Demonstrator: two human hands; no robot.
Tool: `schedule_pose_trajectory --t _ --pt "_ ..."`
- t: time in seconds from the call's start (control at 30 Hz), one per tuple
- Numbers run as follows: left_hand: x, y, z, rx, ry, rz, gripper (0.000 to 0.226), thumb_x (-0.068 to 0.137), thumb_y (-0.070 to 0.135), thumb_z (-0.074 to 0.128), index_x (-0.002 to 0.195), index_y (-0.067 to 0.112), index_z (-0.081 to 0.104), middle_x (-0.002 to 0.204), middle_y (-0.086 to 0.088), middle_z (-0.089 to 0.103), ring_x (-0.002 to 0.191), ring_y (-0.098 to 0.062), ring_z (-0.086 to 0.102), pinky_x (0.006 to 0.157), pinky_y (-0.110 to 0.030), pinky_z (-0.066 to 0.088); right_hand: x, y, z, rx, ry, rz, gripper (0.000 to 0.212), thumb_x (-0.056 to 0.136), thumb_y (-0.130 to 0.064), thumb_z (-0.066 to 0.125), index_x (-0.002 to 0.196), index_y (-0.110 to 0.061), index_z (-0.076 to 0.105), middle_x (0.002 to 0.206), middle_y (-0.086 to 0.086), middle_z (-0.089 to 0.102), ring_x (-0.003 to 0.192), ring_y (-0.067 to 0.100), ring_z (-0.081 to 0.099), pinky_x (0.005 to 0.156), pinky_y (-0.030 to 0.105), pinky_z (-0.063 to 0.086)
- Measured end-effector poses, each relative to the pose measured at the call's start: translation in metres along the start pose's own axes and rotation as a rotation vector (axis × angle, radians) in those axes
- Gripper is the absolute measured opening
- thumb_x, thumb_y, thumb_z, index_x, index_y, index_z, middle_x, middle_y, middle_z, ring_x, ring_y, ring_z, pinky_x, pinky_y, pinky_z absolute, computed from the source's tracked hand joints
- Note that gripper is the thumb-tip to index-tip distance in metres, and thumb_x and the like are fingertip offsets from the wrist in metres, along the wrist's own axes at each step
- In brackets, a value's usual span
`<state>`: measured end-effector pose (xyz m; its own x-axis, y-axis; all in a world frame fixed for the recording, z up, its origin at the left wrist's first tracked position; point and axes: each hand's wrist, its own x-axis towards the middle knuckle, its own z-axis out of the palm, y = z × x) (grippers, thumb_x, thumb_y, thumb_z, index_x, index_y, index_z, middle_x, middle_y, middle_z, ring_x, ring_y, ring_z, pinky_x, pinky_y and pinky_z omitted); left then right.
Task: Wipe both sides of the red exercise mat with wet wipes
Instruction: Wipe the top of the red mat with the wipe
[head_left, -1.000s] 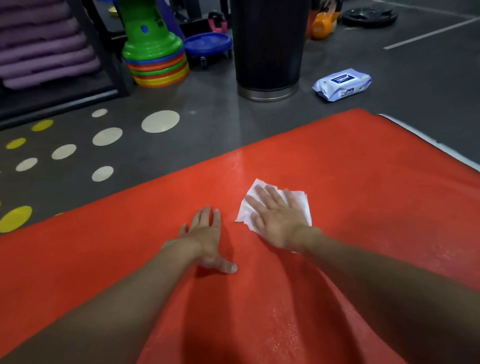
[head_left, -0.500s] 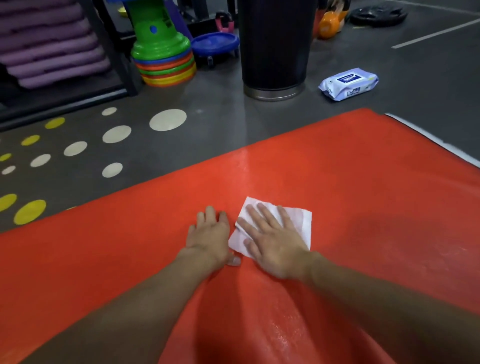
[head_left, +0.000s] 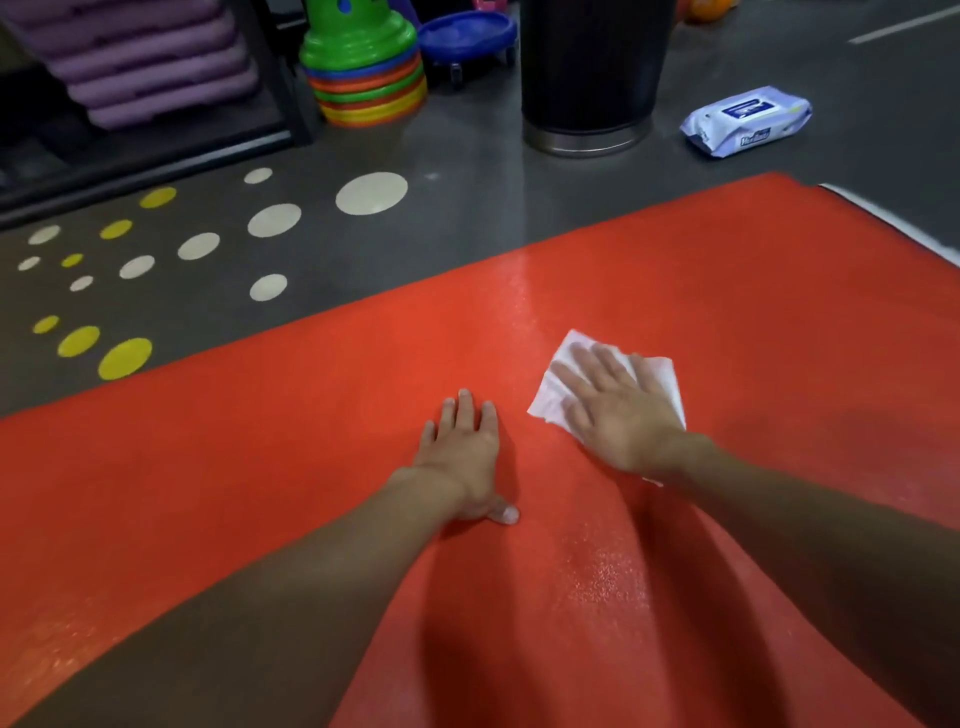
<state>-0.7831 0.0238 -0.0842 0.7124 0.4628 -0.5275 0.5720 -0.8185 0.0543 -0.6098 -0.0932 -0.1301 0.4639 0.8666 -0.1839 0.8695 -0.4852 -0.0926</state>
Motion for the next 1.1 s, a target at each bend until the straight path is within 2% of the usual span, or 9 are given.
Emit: schedule_pose_trajectory --t 0.07,0.23,0.37,0.43,0.53,0.63,0.73,0.87,1.1 --pt "0.000 0.002 0.001 0.000 0.002 -0.008 0.137 0.068 0.051 0.084 0.154 0.010 -0.015 0.159 -0.019 -0.025 0.149 -0.035 -0.017 0.122 -0.049 0.002 -0.004 -0.016 0.006 0.031 0.015 0.107 0.059 0.100 -0.046 0.006 0.157 -0.032 -0.002 0.166 -0.001 -0.012 0.151 0.022 -0.014 0.119 0.052 -0.009" --pt "0.001 0.000 0.003 -0.022 -0.004 -0.001 0.136 0.070 0.051 0.083 0.154 0.011 -0.016 0.158 -0.018 -0.027 0.148 -0.034 -0.019 0.122 -0.049 0.001 -0.032 -0.017 0.010 -0.018 -0.021 -0.284 0.071 0.089 -0.057 -0.005 0.157 -0.038 0.006 0.165 -0.005 -0.006 0.152 0.018 -0.007 0.120 0.055 0.000" --pt "0.000 0.000 0.001 -0.014 -0.011 -0.003 0.137 0.069 0.050 0.083 0.154 0.011 -0.017 0.158 -0.018 -0.028 0.148 -0.034 -0.019 0.122 -0.049 0.000 -0.019 0.003 0.005 -0.003 0.005 0.093 0.064 0.095 -0.050 -0.002 0.157 -0.033 -0.003 0.166 -0.002 -0.010 0.152 0.019 -0.012 0.120 0.051 -0.007" --pt "-0.002 0.000 -0.001 -0.014 -0.016 -0.005 0.135 0.070 0.051 0.082 0.154 0.011 -0.016 0.158 -0.018 -0.027 0.149 -0.033 -0.019 0.122 -0.048 0.001 -0.034 -0.029 0.013 -0.002 0.029 0.029 0.065 0.095 -0.048 -0.002 0.158 -0.029 -0.001 0.166 0.002 -0.011 0.152 0.024 -0.012 0.118 0.054 -0.007" --pt "-0.011 0.006 0.001 0.049 0.065 -0.010 0.125 0.070 0.053 0.081 0.155 0.008 0.001 0.161 -0.019 -0.003 0.149 -0.036 0.002 0.120 -0.045 0.017 -0.059 -0.032 0.019 0.018 0.001 -0.254 0.066 0.095 -0.052 0.005 0.157 -0.032 0.017 0.166 0.000 0.003 0.153 0.022 0.000 0.119 0.056 0.001" --pt "-0.024 0.018 0.009 0.087 0.175 0.062 0.097 0.078 0.047 0.076 0.149 0.005 0.024 0.148 -0.014 0.026 0.133 -0.034 0.030 0.108 -0.042 0.036 -0.046 0.005 0.010 0.002 0.013 -0.114 0.070 0.090 -0.054 -0.003 0.156 -0.038 0.010 0.166 -0.006 0.001 0.153 0.017 -0.001 0.121 0.054 0.003" --pt "-0.033 0.025 0.015 0.018 0.021 0.077 0.109 0.078 0.052 0.074 0.155 0.008 0.010 0.158 -0.018 0.010 0.144 -0.040 0.015 0.117 -0.045 0.027 -0.054 -0.019 0.015 0.035 0.039 0.077 0.075 0.085 -0.052 -0.011 0.157 -0.034 0.002 0.166 -0.002 -0.008 0.152 0.020 -0.012 0.120 0.052 -0.008" --pt "-0.046 0.022 0.026 -0.007 -0.143 0.079 0.143 0.065 0.062 0.080 0.152 0.013 -0.022 0.157 -0.017 -0.032 0.147 -0.033 -0.024 0.123 -0.044 0.003 -0.094 -0.038 0.022 0.026 -0.020 -0.275 0.066 0.095 -0.053 0.006 0.157 -0.032 0.018 0.165 0.000 0.004 0.153 0.022 0.000 0.121 0.052 -0.001" --pt "-0.056 0.027 0.033 0.001 0.001 0.068 0.138 0.067 0.053 0.083 0.155 0.011 -0.014 0.160 -0.020 -0.022 0.149 -0.035 -0.016 0.123 -0.044 0.005 -0.106 -0.040 0.025 0.047 0.038 0.127 0.070 0.090 -0.050 -0.005 0.157 -0.034 0.007 0.166 0.000 -0.003 0.153 0.023 -0.006 0.120 0.053 -0.003"
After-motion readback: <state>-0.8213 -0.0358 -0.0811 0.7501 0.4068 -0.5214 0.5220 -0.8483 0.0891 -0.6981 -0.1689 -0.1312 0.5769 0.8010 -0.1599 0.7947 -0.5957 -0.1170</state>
